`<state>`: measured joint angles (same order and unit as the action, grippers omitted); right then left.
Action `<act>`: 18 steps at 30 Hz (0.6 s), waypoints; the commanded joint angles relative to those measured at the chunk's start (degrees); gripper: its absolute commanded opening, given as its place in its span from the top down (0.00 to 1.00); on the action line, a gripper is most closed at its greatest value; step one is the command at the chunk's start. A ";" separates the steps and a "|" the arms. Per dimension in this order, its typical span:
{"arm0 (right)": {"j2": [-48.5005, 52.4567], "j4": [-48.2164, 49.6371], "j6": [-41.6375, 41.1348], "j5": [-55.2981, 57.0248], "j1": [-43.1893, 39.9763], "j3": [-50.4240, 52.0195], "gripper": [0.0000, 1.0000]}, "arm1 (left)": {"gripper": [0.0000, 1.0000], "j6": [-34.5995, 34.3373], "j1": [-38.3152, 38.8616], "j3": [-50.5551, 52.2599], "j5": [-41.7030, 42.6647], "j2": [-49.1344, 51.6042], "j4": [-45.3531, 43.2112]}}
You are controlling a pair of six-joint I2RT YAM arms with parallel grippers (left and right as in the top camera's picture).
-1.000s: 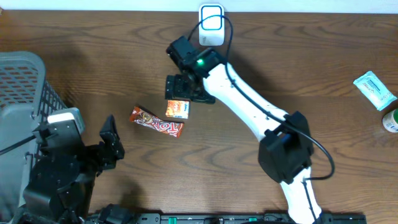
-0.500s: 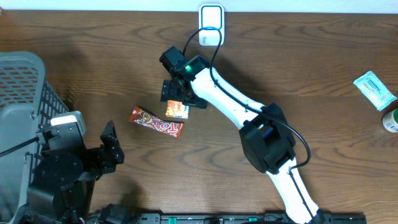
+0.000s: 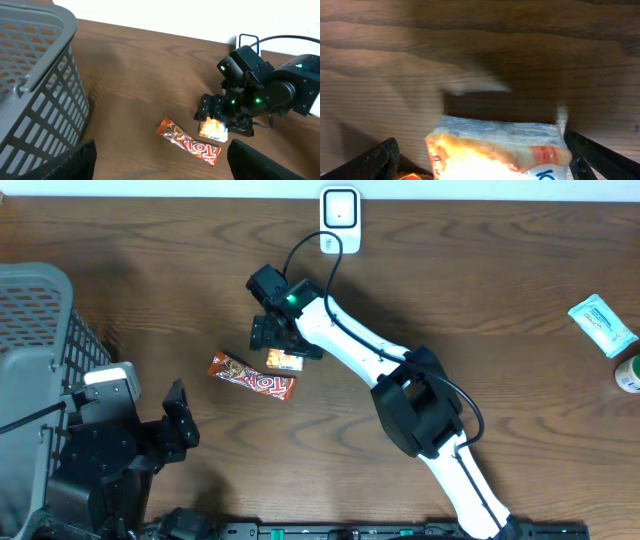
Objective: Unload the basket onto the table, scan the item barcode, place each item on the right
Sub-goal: 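Grasp the small orange box with the right gripper and lift it, then hold the orange box against the white scanner with the right gripper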
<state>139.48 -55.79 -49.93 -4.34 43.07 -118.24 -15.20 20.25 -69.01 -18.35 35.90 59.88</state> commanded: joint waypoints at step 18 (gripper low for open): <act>0.24 -14.23 10.93 -2.23 -3.87 -6.86 0.43 | 0.16 -0.50 -0.26 0.04 -0.59 -0.09 4.63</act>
<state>139.92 -66.19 -44.05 -3.84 41.65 -120.33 -15.20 20.25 -69.01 -18.35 35.88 64.36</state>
